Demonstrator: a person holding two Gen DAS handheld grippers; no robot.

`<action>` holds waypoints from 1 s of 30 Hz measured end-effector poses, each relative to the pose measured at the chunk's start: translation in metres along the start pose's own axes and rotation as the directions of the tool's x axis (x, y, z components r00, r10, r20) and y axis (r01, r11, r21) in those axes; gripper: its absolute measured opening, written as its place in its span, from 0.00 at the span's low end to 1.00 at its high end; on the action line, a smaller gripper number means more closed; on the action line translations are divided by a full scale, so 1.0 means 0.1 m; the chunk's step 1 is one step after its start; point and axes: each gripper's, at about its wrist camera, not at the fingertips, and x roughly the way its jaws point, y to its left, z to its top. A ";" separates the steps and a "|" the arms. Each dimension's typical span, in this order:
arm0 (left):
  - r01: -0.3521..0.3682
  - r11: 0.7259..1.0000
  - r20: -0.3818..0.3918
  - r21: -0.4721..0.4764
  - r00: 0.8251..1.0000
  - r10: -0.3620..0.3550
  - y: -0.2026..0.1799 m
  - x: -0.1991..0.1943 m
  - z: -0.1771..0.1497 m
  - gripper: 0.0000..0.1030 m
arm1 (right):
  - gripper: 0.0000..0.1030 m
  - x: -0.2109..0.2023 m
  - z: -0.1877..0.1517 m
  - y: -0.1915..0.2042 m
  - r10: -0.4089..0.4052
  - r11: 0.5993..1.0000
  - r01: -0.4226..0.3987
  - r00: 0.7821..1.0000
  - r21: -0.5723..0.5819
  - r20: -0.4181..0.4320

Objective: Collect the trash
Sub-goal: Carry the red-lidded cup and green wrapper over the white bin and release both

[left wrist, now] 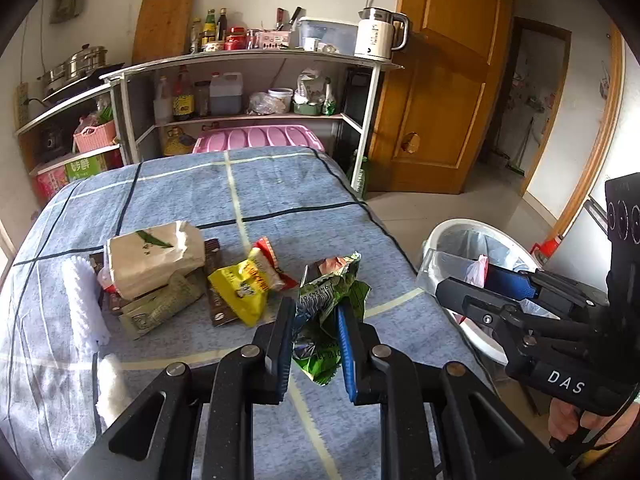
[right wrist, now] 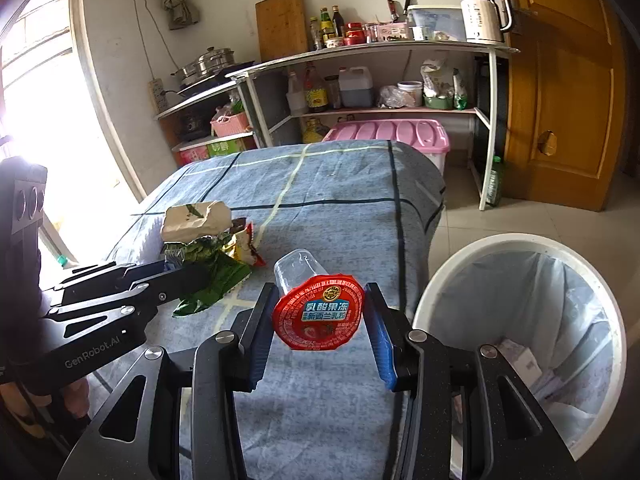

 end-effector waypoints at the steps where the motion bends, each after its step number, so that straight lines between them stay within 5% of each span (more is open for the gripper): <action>1: 0.009 1.000 0.001 0.008 1.000 -0.009 -0.05 0.01 0.01 0.20 | 0.43 -0.04 0.00 -0.06 -0.009 1.000 0.009 1.000 0.007 0.006; 17: 0.139 0.980 -0.009 0.142 0.990 -0.139 -1.05 0.26 0.23 0.20 | 0.43 -0.58 -0.12 -0.96 -0.168 0.979 0.162 0.985 0.125 0.041; 30: 0.140 0.968 -0.076 0.207 0.989 -0.127 -1.60 0.64 0.15 0.20 | 0.43 -0.58 -0.33 -1.49 -0.242 0.953 0.244 0.970 0.178 -0.036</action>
